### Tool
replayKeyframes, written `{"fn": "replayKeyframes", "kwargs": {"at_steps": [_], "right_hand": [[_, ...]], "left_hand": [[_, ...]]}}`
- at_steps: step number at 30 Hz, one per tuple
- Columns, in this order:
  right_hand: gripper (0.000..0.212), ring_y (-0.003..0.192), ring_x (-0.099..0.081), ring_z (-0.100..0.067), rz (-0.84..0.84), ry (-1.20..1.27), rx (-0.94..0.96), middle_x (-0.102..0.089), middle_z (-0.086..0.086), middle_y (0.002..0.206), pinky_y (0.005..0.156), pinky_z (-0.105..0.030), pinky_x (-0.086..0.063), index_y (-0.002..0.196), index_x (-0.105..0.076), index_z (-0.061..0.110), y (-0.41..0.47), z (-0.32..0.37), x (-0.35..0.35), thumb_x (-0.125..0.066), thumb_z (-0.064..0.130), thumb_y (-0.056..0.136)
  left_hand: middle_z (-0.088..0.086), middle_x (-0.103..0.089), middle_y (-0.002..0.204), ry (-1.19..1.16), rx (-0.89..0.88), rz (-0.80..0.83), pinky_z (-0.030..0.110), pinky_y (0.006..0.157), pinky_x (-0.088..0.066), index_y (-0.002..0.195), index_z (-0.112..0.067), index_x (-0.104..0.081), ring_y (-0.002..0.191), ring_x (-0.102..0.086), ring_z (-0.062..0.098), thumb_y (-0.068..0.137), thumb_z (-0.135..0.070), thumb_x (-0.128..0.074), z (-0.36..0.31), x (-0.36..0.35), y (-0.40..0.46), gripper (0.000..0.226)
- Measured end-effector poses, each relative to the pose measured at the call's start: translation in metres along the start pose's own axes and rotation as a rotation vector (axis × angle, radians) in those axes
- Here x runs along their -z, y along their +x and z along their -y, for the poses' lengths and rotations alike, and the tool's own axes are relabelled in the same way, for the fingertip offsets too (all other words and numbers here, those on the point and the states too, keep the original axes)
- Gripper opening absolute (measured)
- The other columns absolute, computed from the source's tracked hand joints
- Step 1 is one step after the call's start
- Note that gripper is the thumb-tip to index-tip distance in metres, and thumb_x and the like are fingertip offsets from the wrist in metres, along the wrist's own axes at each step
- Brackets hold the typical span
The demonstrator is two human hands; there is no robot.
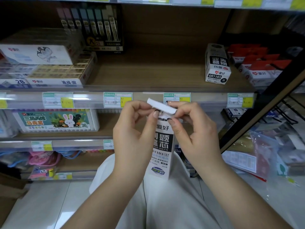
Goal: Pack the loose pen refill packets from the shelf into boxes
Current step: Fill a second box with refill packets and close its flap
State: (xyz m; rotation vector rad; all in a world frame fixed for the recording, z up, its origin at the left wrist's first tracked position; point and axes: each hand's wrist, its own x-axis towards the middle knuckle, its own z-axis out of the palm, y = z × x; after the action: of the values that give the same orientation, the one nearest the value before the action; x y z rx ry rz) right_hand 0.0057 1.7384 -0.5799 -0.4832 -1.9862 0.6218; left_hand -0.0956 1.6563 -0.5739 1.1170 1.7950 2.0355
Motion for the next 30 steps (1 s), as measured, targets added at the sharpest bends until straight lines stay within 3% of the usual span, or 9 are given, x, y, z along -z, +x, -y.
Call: {"fn": "replayKeyframes", "kwargs": {"at_steps": [3, 6, 11, 16, 21, 27, 30], "right_hand": [[0.020, 0.094, -0.064, -0.019, 0.011, 0.024, -0.049, -0.066, -0.001, 0.101, 0.079, -0.045, -0.053, 0.106, -0.047, 0.028, 0.000, 0.002, 0.000, -0.051, 0.026, 0.087], [0.026, 0.095, -0.061, -0.015, 0.026, -0.045, 0.040, -0.063, 0.000, 0.104, 0.080, -0.037, -0.052, 0.113, -0.060, 0.018, 0.002, 0.001, 0.002, -0.050, 0.019, 0.090], [0.022, 0.092, -0.060, -0.012, 0.027, 0.060, -0.007, -0.061, 0.003, 0.098, 0.081, -0.026, -0.048, 0.103, -0.068, 0.010, 0.003, 0.002, 0.003, -0.052, 0.011, 0.087], [0.020, 0.091, -0.061, -0.010, 0.033, 0.274, -0.142, -0.063, -0.001, 0.099, 0.081, -0.024, -0.048, 0.097, -0.067, 0.016, 0.004, 0.006, 0.001, -0.052, 0.011, 0.084], [0.023, 0.095, -0.061, -0.009, 0.061, 0.384, -0.279, -0.064, -0.002, 0.102, 0.084, -0.022, -0.049, 0.090, -0.070, 0.017, 0.004, 0.012, 0.003, -0.057, 0.002, 0.079], [0.025, 0.095, -0.061, -0.005, 0.068, 0.391, -0.321, -0.065, 0.000, 0.103, 0.084, -0.020, -0.050, 0.089, -0.070, 0.020, 0.006, 0.016, 0.003, -0.056, 0.002, 0.078], [0.026, 0.093, -0.061, -0.005, 0.066, 0.401, -0.314, -0.064, 0.001, 0.101, 0.083, -0.020, -0.050, 0.088, -0.069, 0.022, 0.006, 0.016, 0.003, -0.057, 0.002, 0.077]], "left_hand": [[-0.011, -0.065, 0.076, -0.116, 0.066, 0.023, 0.027, 0.079, -0.046, 0.096, -0.030, -0.054, 0.081, -0.063, 0.010, 0.080, -0.014, -0.060, 0.001, -0.002, 0.002, 0.023], [-0.013, -0.065, 0.077, -0.173, 0.076, 0.061, 0.022, 0.081, -0.047, 0.109, -0.031, -0.056, 0.081, -0.062, 0.006, 0.081, -0.012, -0.061, 0.000, -0.002, 0.003, 0.034], [-0.008, -0.063, 0.080, -0.256, 0.131, 0.052, 0.013, 0.068, -0.048, 0.097, -0.021, -0.063, 0.072, -0.062, -0.003, 0.084, 0.003, -0.063, -0.001, -0.001, 0.003, 0.027], [-0.012, -0.065, 0.075, -0.295, 0.136, 0.089, 0.014, 0.066, -0.047, 0.088, -0.020, -0.062, 0.071, -0.060, -0.002, 0.075, -0.010, -0.065, 0.004, 0.003, 0.005, 0.017], [-0.013, -0.068, 0.079, -0.365, 0.186, 0.120, 0.013, 0.064, -0.048, 0.082, -0.017, -0.063, 0.071, -0.060, -0.001, 0.068, -0.009, -0.076, 0.005, 0.006, 0.011, 0.021], [-0.012, -0.069, 0.092, -0.338, 0.173, 0.151, 0.015, 0.070, -0.049, 0.084, -0.018, -0.060, 0.081, -0.063, 0.000, 0.072, -0.009, -0.069, 0.004, 0.007, 0.010, 0.017], [-0.009, -0.066, 0.095, -0.336, 0.180, 0.169, 0.012, 0.068, -0.047, 0.089, -0.014, -0.058, 0.076, -0.061, -0.005, 0.071, -0.006, -0.064, 0.001, 0.007, 0.007, 0.020]]}}
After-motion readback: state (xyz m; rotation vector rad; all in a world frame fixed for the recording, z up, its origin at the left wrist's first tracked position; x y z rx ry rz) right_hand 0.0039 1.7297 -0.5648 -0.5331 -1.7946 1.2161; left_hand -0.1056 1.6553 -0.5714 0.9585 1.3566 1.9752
